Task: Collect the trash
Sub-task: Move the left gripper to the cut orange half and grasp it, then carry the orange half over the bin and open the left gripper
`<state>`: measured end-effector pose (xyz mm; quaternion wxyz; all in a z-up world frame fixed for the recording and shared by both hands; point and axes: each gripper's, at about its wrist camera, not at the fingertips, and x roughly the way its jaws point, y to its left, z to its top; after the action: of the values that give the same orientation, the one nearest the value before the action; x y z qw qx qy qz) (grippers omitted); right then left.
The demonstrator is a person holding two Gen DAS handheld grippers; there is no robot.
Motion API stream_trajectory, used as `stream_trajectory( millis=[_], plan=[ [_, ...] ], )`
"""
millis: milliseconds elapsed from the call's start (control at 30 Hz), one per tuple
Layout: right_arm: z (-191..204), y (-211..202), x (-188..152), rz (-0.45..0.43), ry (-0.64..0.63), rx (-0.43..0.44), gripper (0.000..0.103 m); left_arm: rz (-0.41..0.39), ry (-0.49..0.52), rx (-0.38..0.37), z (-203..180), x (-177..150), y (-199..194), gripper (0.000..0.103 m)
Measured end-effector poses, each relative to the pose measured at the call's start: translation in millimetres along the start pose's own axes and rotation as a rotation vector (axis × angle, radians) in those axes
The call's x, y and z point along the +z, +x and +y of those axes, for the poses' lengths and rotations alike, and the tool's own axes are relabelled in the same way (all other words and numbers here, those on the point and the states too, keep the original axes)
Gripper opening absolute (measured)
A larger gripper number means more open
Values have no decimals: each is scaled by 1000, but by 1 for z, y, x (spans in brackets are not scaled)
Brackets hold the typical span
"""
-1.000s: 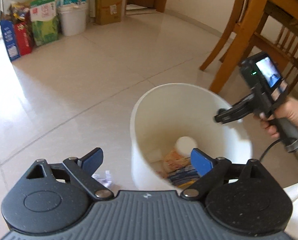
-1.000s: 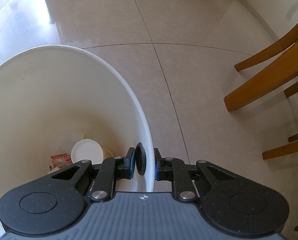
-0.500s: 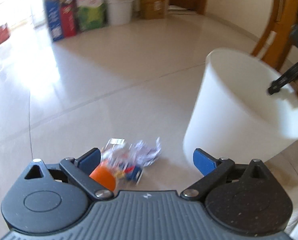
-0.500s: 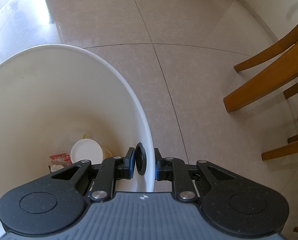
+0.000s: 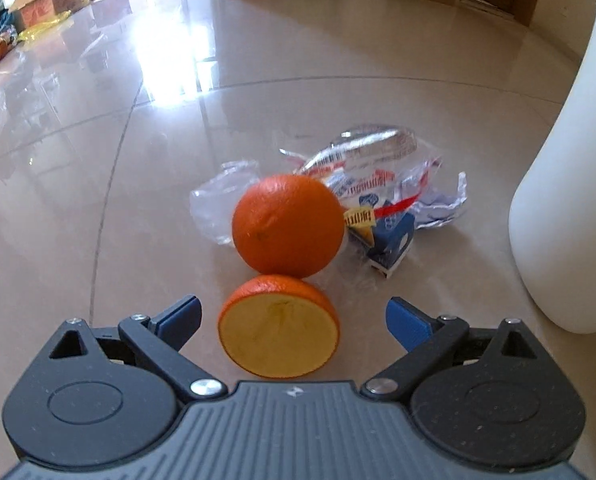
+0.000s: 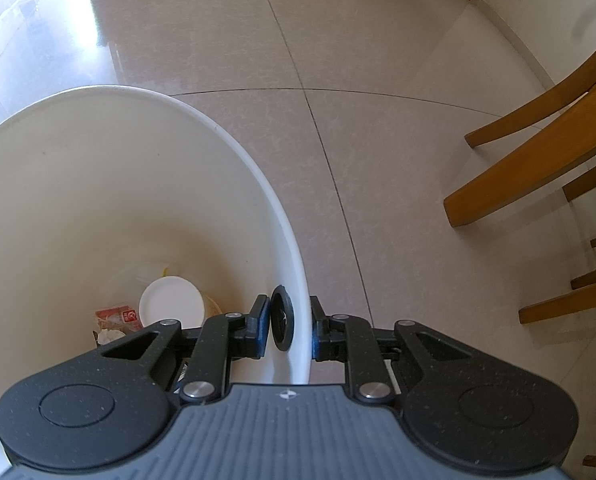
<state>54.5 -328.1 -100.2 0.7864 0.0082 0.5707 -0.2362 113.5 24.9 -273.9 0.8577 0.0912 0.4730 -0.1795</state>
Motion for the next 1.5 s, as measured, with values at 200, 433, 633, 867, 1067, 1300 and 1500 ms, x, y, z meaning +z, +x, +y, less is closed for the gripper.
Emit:
stream_trajectory(
  millis=[200, 433, 633, 867, 1067, 1300, 1500],
  plan=[
    [2, 0, 0, -3, -3, -7, 23, 2, 2, 18, 0, -10, 17, 98],
    [3, -2, 0, -4, -4, -12, 23, 27, -41, 48, 4, -18, 32, 97],
    [2, -2, 1, -3, 0, -10, 23, 41, -81, 53, 9, -20, 41, 88],
    [2, -2, 1, -2, 0, -14, 24, 48, -102, 35, 17, -17, 41, 75],
    [3, -1, 0, -3, -3, -15, 24, 57, -92, 29, 20, -16, 35, 74],
    [3, -1, 0, -3, -2, -16, 24, 97, -23, 6, 18, -17, 29, 72],
    [2, -1, 1, -1, 2, -16, 24, 125, 68, -26, 11, -11, 9, 71]
  ],
)
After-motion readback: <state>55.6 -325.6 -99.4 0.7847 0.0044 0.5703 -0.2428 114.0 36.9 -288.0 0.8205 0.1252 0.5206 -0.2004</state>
